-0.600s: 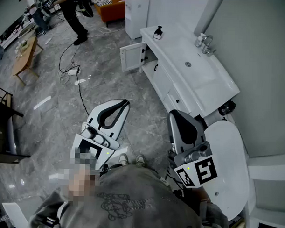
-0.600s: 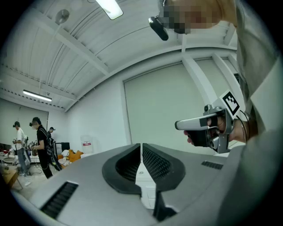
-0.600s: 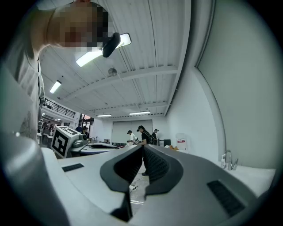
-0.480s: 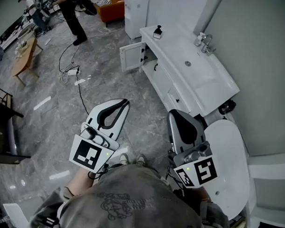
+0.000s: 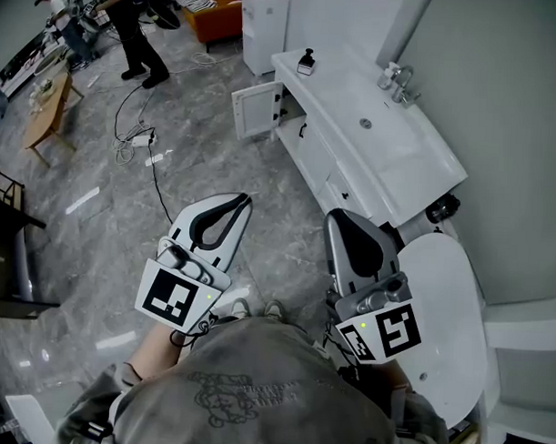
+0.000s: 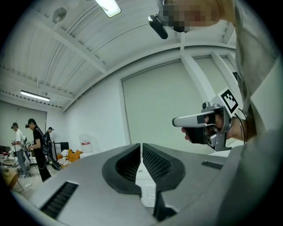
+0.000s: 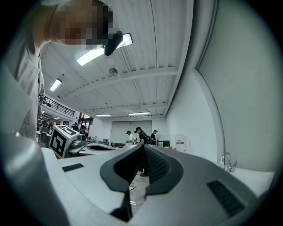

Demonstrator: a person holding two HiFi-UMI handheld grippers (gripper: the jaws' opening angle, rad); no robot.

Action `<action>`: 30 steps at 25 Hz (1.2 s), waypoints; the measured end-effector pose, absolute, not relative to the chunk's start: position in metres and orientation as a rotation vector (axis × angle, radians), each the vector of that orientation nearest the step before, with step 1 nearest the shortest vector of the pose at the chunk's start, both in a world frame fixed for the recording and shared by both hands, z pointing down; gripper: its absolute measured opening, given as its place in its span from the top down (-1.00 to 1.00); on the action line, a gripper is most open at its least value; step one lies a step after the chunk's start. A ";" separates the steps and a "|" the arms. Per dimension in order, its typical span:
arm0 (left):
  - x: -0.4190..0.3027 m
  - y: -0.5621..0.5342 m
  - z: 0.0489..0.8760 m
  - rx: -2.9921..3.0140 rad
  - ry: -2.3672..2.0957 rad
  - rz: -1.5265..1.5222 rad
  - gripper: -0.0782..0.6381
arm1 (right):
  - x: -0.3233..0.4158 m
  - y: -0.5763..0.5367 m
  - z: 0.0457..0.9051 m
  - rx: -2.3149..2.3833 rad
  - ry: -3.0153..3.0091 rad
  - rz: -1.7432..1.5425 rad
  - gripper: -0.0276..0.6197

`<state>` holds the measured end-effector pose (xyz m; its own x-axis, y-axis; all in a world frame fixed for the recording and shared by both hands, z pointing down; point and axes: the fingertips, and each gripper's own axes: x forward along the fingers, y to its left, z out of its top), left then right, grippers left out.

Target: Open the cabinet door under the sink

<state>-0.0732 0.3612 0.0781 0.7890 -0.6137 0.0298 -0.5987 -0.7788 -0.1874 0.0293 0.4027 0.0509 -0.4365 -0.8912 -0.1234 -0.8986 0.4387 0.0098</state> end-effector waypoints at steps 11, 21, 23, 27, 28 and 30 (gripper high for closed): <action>-0.051 0.354 0.084 -2.800 1.010 -0.122 0.70 | 0.045 0.394 0.055 -1.530 2.613 0.128 0.81; -0.027 0.353 0.097 -2.801 1.040 -0.109 0.70 | 0.060 0.385 0.073 -1.437 2.686 0.071 0.81; -0.026 0.351 0.102 -2.803 1.050 -0.116 0.70 | 0.062 0.381 0.076 -1.429 2.689 0.068 0.81; -0.029 0.338 0.112 -2.808 1.081 -0.120 0.70 | 0.061 0.368 0.085 -1.411 2.694 0.051 0.81; -0.030 0.335 0.115 -2.809 1.086 -0.118 0.70 | 0.061 0.365 0.088 -1.412 2.699 0.048 0.81; -0.032 0.329 0.120 -2.810 1.088 -0.115 0.70 | 0.059 0.358 0.095 -1.417 2.709 0.044 0.81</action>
<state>-0.0317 0.3286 0.1201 0.7376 -0.6747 0.0252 -0.6652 -0.7326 -0.1442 0.0585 0.3584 0.0947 -0.5677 -0.8186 -0.0877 -0.8210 0.5708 -0.0137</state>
